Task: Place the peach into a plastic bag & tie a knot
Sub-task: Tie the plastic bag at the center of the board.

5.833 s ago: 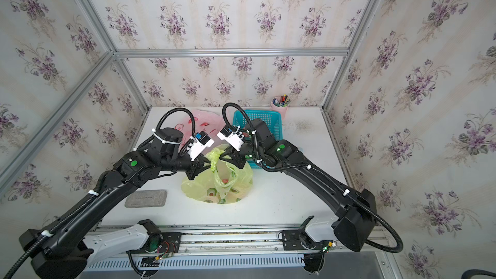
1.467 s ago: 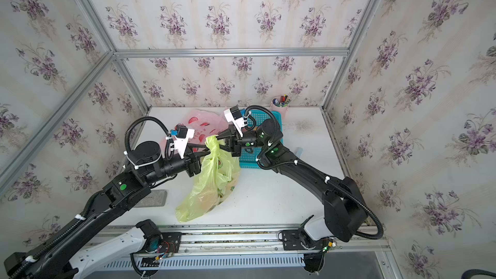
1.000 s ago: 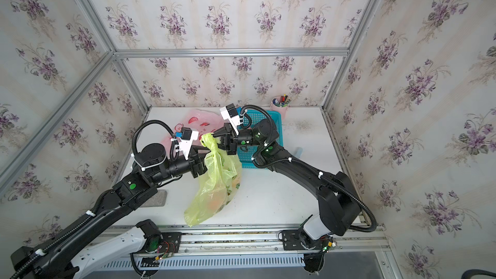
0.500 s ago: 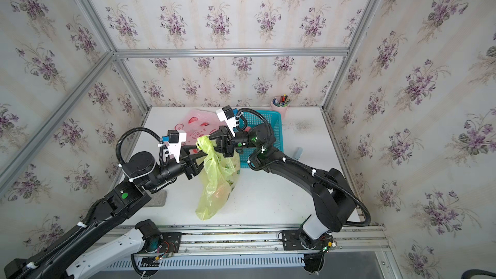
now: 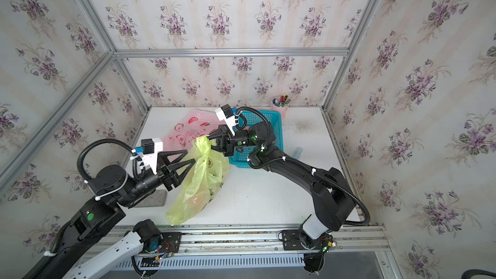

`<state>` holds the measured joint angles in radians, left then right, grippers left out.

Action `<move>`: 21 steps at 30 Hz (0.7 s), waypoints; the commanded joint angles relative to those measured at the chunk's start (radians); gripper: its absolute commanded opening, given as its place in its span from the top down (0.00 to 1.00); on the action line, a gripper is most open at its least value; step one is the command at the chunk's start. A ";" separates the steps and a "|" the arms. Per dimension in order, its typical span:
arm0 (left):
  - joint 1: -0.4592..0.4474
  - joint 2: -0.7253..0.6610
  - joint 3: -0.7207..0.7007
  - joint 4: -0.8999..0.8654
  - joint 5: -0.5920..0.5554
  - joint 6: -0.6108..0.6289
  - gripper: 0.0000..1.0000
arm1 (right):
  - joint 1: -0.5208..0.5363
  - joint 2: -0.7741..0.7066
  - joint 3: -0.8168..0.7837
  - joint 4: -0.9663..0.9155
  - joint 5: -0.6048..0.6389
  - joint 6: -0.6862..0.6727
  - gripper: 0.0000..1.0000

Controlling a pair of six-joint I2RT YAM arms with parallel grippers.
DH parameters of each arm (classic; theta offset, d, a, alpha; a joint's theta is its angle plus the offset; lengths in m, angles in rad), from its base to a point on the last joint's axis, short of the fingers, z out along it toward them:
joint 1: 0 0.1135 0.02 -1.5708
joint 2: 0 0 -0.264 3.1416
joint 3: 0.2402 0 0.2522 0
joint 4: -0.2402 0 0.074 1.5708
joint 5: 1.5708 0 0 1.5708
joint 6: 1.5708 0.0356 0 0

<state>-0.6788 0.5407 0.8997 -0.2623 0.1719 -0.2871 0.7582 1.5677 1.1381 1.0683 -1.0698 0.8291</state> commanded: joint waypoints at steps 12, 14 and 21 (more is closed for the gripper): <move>0.017 0.108 0.063 0.208 0.113 -0.041 0.56 | 0.000 -0.009 0.020 -0.004 -0.017 -0.005 1.00; 0.030 0.137 0.062 0.235 0.137 -0.066 0.58 | 0.000 -0.012 0.024 -0.011 -0.020 -0.007 1.00; 0.147 0.152 -0.014 0.369 0.248 -0.201 0.63 | 0.000 -0.035 0.015 -0.040 -0.019 -0.031 1.00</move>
<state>-0.5625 0.6880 0.8993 -0.0151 0.3496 -0.4049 0.7582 1.5433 1.1542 1.0180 -1.0851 0.8082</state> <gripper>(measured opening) 0.375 0.049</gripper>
